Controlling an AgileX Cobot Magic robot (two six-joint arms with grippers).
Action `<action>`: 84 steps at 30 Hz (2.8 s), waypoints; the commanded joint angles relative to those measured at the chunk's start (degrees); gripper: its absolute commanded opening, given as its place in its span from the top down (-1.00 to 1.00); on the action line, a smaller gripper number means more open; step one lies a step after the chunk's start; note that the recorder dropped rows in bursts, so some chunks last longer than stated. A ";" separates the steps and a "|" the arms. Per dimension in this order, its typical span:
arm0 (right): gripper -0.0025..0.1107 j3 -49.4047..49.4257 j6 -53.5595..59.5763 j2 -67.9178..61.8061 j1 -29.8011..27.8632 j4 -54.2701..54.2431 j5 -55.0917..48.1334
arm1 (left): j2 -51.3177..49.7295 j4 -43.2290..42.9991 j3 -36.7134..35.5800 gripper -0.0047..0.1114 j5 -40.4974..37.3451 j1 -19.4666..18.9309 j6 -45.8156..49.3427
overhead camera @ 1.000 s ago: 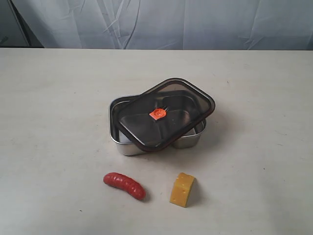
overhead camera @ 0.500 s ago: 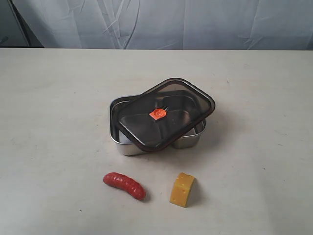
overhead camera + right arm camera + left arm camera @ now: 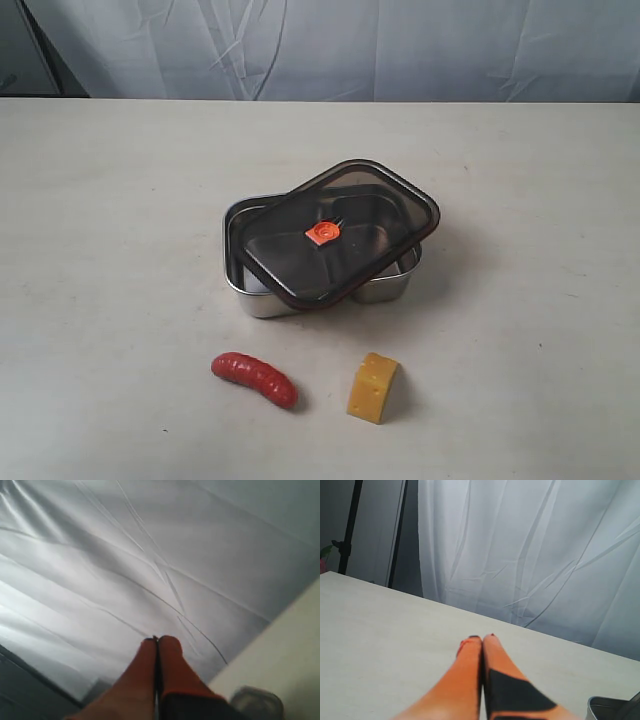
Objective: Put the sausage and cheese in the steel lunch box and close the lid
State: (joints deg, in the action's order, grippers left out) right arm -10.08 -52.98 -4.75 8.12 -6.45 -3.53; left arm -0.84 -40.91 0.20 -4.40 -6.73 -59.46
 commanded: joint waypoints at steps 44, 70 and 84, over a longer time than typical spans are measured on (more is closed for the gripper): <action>0.97 -58.69 99.89 -114.05 -19.92 -64.11 -66.44 | 0.84 -0.36 -0.20 0.92 0.06 2.35 0.11; 0.93 -58.69 100.58 -114.48 -10.79 -60.11 -64.89 | 0.84 -0.36 -0.20 0.92 0.06 2.35 0.11; 0.97 -59.04 100.58 -111.10 -10.79 -58.17 -66.20 | 0.84 -0.36 -0.20 0.92 0.06 2.35 0.11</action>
State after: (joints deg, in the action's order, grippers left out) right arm -68.65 46.92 -117.85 -2.67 -64.63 -68.49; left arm -0.36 -40.91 0.20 -4.40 -5.08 -59.46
